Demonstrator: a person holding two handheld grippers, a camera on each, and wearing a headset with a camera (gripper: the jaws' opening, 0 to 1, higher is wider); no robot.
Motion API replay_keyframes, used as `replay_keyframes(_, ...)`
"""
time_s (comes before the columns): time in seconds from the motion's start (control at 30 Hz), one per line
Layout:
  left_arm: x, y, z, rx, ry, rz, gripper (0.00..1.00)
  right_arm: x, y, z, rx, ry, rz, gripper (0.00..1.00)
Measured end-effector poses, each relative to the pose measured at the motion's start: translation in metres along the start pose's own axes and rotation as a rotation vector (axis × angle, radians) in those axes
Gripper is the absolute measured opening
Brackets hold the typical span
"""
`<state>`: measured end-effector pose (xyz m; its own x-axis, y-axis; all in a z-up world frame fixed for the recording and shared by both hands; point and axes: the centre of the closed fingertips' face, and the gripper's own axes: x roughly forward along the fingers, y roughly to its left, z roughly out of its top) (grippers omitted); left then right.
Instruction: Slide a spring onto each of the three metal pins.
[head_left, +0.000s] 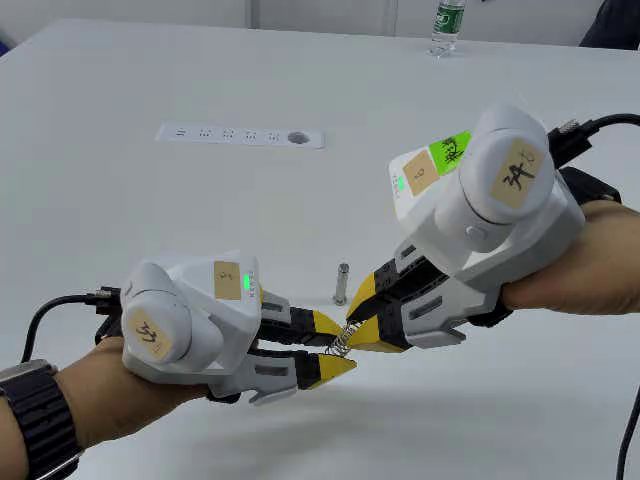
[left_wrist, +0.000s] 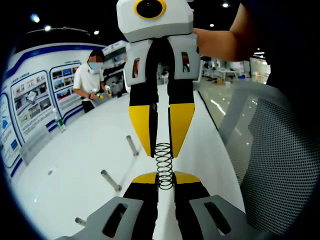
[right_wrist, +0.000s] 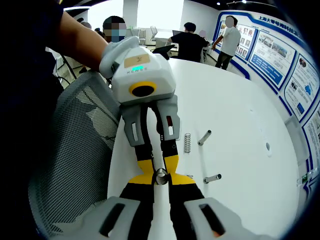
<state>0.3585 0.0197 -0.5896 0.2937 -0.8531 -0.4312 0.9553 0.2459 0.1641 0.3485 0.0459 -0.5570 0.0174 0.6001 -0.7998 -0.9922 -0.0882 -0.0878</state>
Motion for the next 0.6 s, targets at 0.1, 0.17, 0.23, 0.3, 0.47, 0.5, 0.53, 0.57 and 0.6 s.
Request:
replay_keyframes(0.1,-0.001,0.001,0.001,-0.004,-0.010,0.005,0.10,0.001,0.000,-0.001,0.013,0.001,0.004,0.12)
replay_keyframes(0.17,-0.002,0.002,0.002,-0.003,-0.013,0.007,0.10,0.002,-0.002,-0.003,0.020,0.008,0.001,0.16)
replay_keyframes(0.23,-0.002,0.002,0.004,-0.002,-0.017,0.008,0.10,0.003,-0.001,-0.004,0.030,0.005,0.005,0.17)
replay_keyframes(0.3,-0.002,0.002,0.005,-0.003,-0.022,0.008,0.10,0.003,-0.001,-0.003,0.032,0.005,0.006,0.16)
replay_keyframes(0.47,-0.002,0.002,0.010,-0.004,-0.035,0.009,0.10,0.005,0.000,-0.003,0.026,0.007,0.009,0.14)
replay_keyframes(0.5,-0.002,0.002,0.011,-0.003,-0.036,0.009,0.10,0.005,0.000,-0.004,0.025,0.011,0.008,0.13)
replay_keyframes(0.53,-0.002,0.002,0.011,-0.002,-0.036,0.010,0.10,0.005,0.000,-0.004,0.022,0.011,0.006,0.13)
replay_keyframes(0.57,-0.002,0.002,0.011,-0.004,-0.038,0.010,0.10,0.004,0.000,-0.004,0.026,0.006,0.008,0.12)
replay_keyframes(0.6,-0.002,0.002,0.012,-0.006,-0.039,0.011,0.10,0.004,-0.001,-0.004,0.025,0.007,0.007,0.12)
